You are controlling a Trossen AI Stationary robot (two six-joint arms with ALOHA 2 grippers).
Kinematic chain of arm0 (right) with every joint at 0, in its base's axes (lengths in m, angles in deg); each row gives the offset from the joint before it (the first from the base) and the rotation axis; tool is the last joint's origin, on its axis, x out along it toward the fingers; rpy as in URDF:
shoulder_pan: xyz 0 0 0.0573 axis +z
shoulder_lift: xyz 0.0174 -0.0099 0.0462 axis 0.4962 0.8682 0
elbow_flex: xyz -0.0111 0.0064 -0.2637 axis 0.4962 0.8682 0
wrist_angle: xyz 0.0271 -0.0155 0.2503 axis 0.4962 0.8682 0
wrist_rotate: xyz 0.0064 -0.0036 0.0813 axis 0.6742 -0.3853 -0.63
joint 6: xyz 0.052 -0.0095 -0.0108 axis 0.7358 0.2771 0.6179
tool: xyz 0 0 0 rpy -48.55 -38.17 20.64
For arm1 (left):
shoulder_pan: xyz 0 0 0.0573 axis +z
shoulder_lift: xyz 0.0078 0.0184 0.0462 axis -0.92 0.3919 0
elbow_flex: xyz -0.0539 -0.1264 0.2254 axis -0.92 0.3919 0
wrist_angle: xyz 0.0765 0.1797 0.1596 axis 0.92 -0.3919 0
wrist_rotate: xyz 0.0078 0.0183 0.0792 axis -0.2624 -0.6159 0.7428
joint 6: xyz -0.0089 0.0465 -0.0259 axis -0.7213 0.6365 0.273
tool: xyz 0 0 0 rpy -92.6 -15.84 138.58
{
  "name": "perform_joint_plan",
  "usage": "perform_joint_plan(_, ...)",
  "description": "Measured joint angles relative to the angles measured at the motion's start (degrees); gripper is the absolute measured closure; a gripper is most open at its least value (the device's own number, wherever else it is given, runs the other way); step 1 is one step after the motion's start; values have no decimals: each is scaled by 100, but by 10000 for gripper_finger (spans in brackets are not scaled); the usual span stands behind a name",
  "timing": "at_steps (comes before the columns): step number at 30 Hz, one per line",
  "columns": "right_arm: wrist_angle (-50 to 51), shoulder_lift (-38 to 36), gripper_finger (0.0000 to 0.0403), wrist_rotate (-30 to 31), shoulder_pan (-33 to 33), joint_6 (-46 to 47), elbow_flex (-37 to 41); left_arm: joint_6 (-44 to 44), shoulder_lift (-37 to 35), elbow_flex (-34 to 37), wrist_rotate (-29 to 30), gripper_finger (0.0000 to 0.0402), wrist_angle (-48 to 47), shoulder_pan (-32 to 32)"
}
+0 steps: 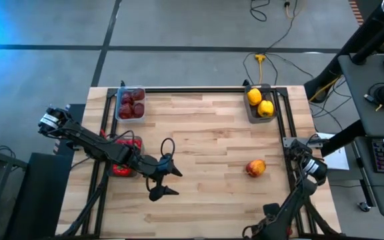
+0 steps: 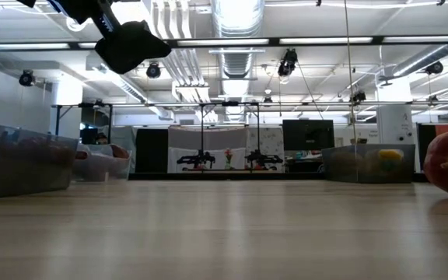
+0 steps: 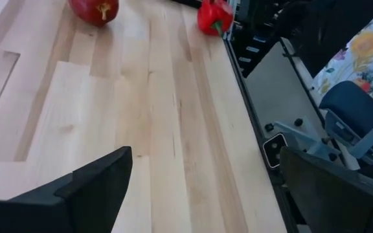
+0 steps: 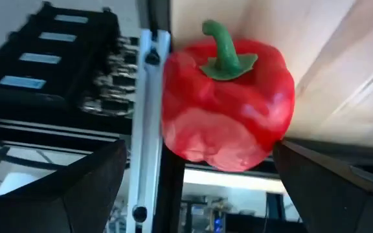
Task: Sort produce into baskets
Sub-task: Put the red bell pepper into the bottom black bin
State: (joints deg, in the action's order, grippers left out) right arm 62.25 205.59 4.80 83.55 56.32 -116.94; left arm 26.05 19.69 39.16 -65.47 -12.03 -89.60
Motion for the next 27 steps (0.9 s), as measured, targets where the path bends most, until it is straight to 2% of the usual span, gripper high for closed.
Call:
perform_joint_plan(13, -699, -187, 23, 110, -2, 798, 806, 70, 0, 0, 14, 29, 57, 0)
perform_joint_plan(22, -808, -173, 25, -81, 9, 394, 1094, 48, 0, 0, 14, 29, 59, 0)
perform_joint_plan(27, -784, -173, 60, -84, 9, 301, 1103, 44, 0, 0, 17, 29, 59, 0)
